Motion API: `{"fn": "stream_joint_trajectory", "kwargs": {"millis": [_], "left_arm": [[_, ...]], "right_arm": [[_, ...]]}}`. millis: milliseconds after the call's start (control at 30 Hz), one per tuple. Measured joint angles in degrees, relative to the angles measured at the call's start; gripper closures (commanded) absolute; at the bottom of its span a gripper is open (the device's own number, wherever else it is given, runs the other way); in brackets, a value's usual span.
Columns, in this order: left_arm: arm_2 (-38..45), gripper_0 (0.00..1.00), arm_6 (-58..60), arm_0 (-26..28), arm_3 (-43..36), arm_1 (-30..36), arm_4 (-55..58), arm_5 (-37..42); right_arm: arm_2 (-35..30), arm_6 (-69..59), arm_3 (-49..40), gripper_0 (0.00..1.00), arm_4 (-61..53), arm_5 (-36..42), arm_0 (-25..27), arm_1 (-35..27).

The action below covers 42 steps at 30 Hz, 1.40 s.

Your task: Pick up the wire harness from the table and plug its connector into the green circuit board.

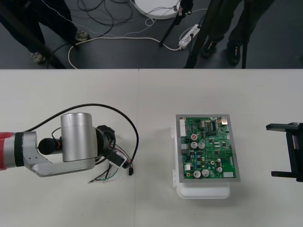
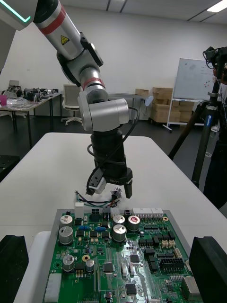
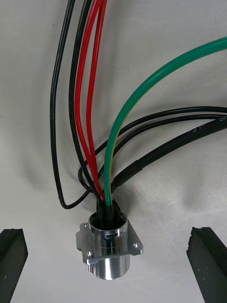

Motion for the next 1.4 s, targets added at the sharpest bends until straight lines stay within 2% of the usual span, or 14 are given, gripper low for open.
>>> {"fn": "stream_joint_trajectory", "kwargs": {"millis": [367,533,1133,1167,1200,1233,1267,1400], "left_arm": [[0.0,0.0,0.04,0.0,0.24,0.0,-0.82,-0.01],[0.0,0.07,0.05,0.0,0.43,0.0,-0.82,-0.02],[-0.04,0.07,0.05,0.0,0.82,-0.07,-0.82,-0.03],[-0.04,0.1,0.05,0.0,0.82,-0.08,-0.82,-0.03],[-0.05,0.42,0.05,0.0,0.82,-0.09,-0.82,-0.03],[-0.05,0.58,0.05,0.0,0.83,-0.09,-0.82,-0.03],[-0.06,0.99,0.05,0.0,0.83,-0.09,-0.82,-0.03],[-0.1,1.0,0.05,0.0,0.84,-0.16,-0.82,-0.03]], "right_arm": [[0.0,-0.01,0.03,0.0,0.0,0.0,-0.01,0.0],[0.0,-0.01,0.04,0.0,0.0,0.0,-0.01,0.0],[0.0,-0.02,0.05,0.0,0.0,0.14,-0.02,0.0],[0.0,-0.02,0.05,0.0,0.0,0.15,-0.02,0.0],[0.0,-0.02,0.05,0.0,0.0,0.16,-0.02,0.0],[0.0,-0.02,0.05,0.0,0.0,0.16,-0.02,0.0],[0.0,-0.02,0.05,0.0,0.0,0.16,-0.02,0.0],[0.0,-0.02,0.05,0.0,0.0,0.18,-0.02,0.0]]}}
